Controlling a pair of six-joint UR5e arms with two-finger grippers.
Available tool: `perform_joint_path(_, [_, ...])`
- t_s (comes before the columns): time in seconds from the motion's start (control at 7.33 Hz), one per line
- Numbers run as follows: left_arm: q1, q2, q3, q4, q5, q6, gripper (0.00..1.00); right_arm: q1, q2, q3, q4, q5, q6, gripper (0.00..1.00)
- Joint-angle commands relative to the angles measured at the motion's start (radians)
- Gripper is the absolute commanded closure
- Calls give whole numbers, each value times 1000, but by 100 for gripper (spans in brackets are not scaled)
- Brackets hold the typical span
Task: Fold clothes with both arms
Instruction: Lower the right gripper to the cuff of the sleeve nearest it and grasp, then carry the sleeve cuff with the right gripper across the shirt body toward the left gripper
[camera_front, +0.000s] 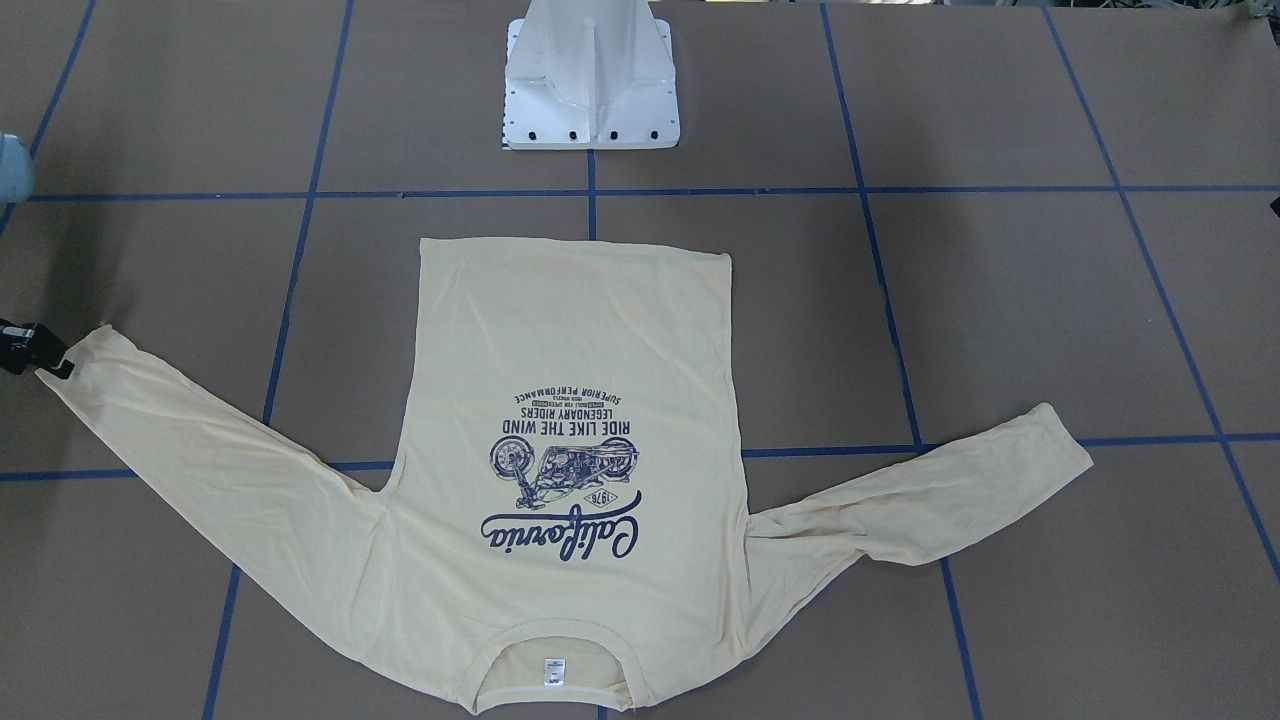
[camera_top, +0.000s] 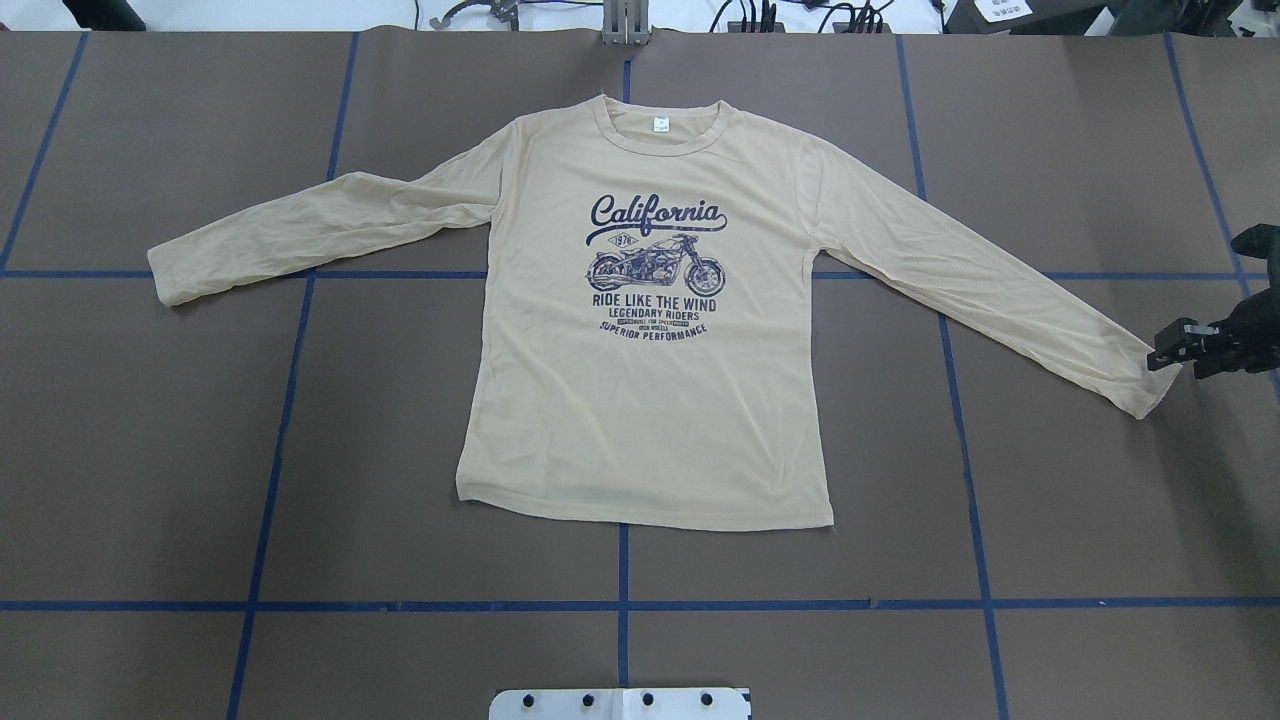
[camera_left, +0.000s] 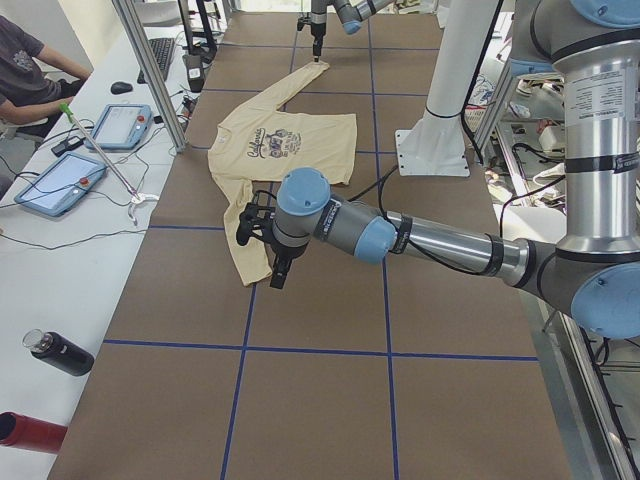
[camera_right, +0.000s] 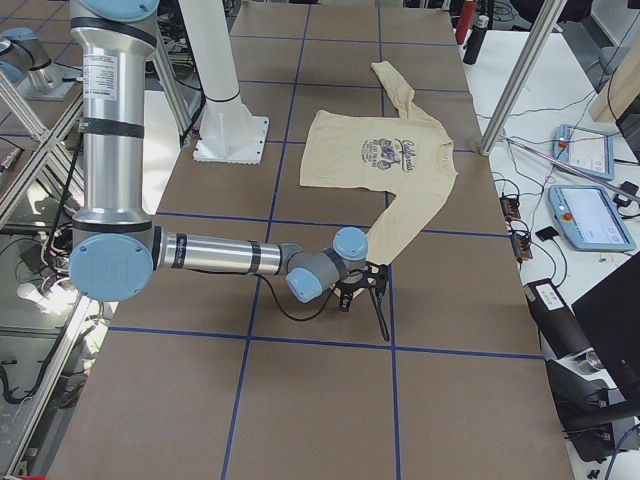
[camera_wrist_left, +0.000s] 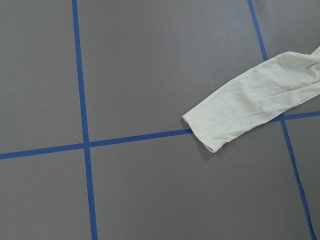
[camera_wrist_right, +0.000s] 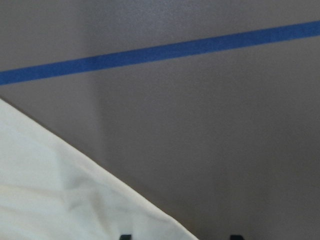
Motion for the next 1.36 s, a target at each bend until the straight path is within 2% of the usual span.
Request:
perform_joint_path(0.0, [0,0,0,-12,0,0,0,0,0,1,1,3,27,100])
perform_joint_path(0.27, [0,0,-1,-15,0,0,0,0,1,5,1,15,27,100])
perform_joint_path(0.55, [0,0,-4,-15,0,0,0,11,-2,144,-28,64,57,100])
perform_joint_path(0.68, [0,1,-9,-23,-3,0,0,4,24,210,-33,67,171,100])
perform_joint_path(0.82, [0,1,-4,-71,-2,0,1,-3,106,235,-34,72,297,100])
perform_joint_path(0.96, [0,1,0,-94,-2,-5,1,-59,203,241,-39,69,417,100])
perform_joint_path(1.09, [0,3,3,-92,-3,-5,1,-99,322,240,-109,60,512,100])
perform_joint_path(1.23, [0,5,3,-86,-15,-6,0,-124,472,240,-251,44,551,100])
